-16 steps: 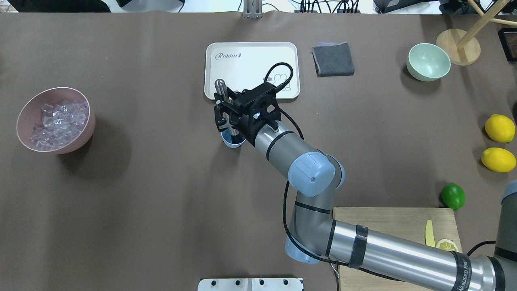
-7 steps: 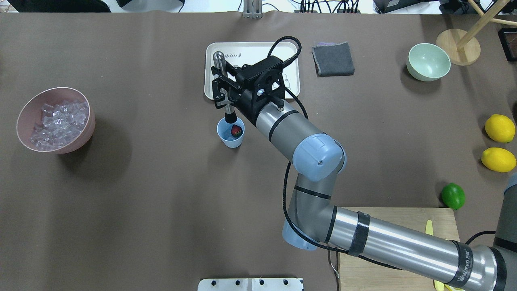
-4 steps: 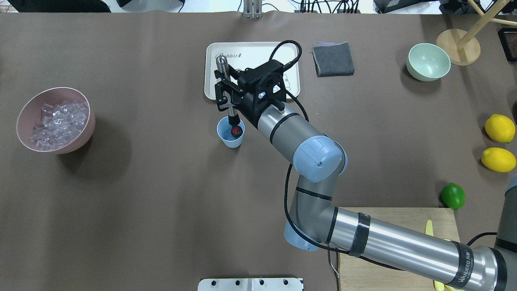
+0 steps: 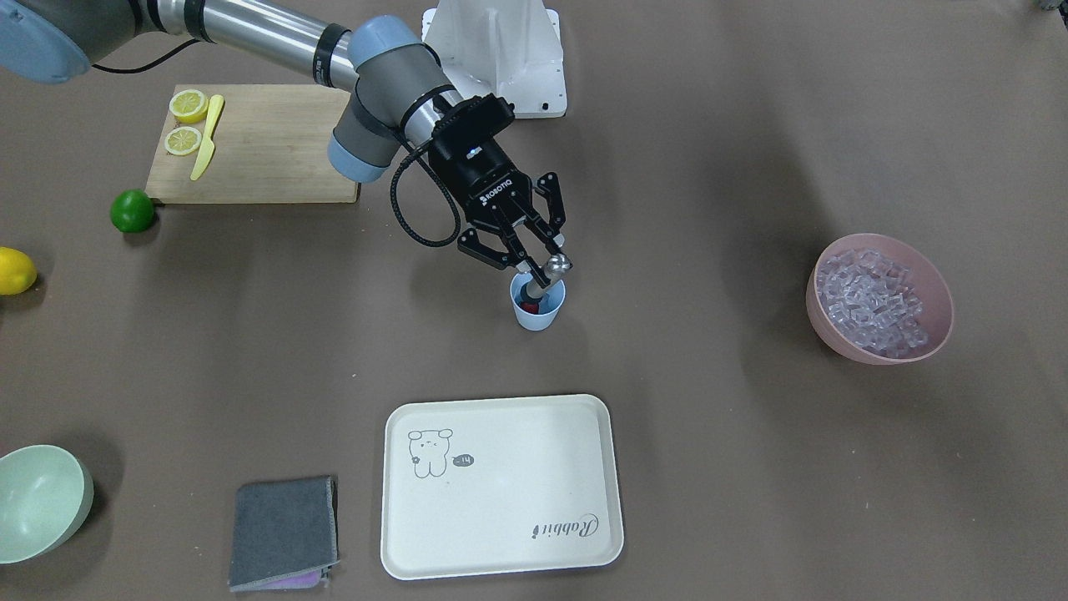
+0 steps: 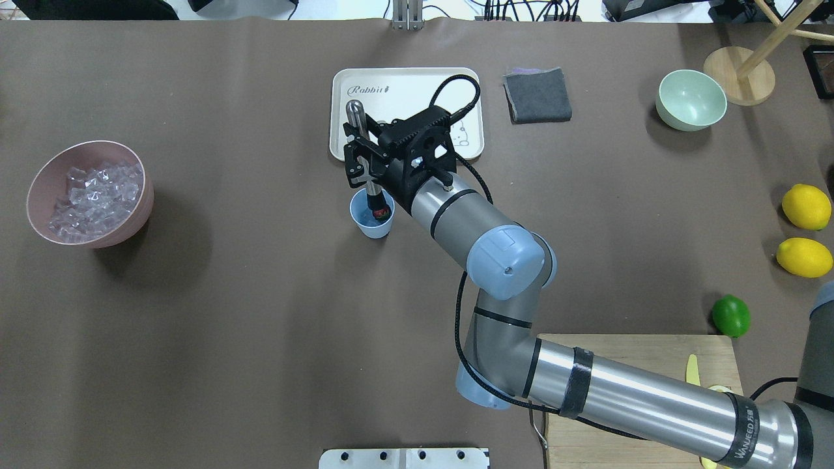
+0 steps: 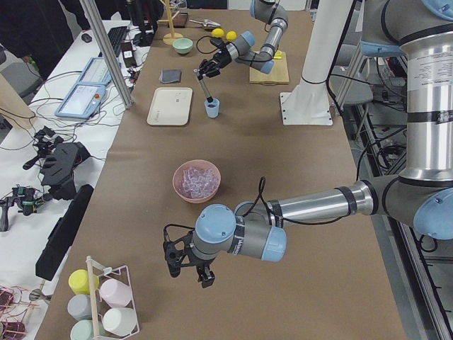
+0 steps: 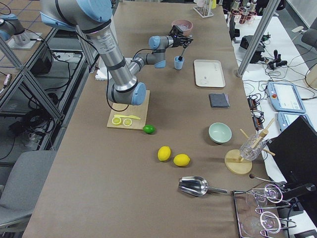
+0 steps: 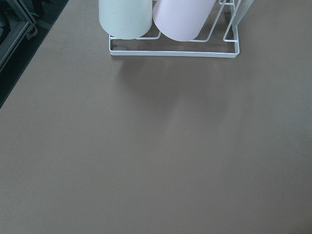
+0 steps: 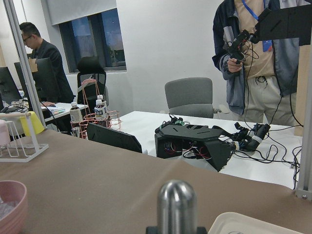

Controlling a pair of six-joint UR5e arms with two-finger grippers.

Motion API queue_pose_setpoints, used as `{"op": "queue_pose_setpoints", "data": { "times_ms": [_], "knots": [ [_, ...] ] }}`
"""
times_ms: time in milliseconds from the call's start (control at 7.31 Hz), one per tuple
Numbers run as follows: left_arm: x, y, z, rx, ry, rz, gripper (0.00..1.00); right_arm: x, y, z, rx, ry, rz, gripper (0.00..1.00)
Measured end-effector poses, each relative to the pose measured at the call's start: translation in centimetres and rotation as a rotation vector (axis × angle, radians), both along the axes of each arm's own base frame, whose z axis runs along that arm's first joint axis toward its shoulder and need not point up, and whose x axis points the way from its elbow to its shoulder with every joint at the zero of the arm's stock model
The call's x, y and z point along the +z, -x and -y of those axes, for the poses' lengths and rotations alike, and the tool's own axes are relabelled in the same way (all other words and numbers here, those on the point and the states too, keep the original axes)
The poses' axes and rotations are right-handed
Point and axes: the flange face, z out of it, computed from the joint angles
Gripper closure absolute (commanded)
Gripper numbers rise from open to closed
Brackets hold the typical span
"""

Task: Mash ice and strawberries in cup
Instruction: 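Press the muddler up and down in the cup with the right gripper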

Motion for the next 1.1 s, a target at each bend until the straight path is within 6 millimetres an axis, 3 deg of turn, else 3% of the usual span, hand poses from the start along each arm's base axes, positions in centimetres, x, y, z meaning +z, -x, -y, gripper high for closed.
{"op": "queue_pose_setpoints", "data": {
  "times_ms": [684,1095],
  "knots": [
    [0.1,0.0,0.0,0.001,0.001,0.000,0.02,1.6,2.0,-0.9,-0.026,0.022,-0.024,1.00],
    [0.1,0.0,0.0,0.001,0.001,0.000,0.02,0.1,1.0,-0.7,-0.016,0.009,0.006,1.00]
  ]
}}
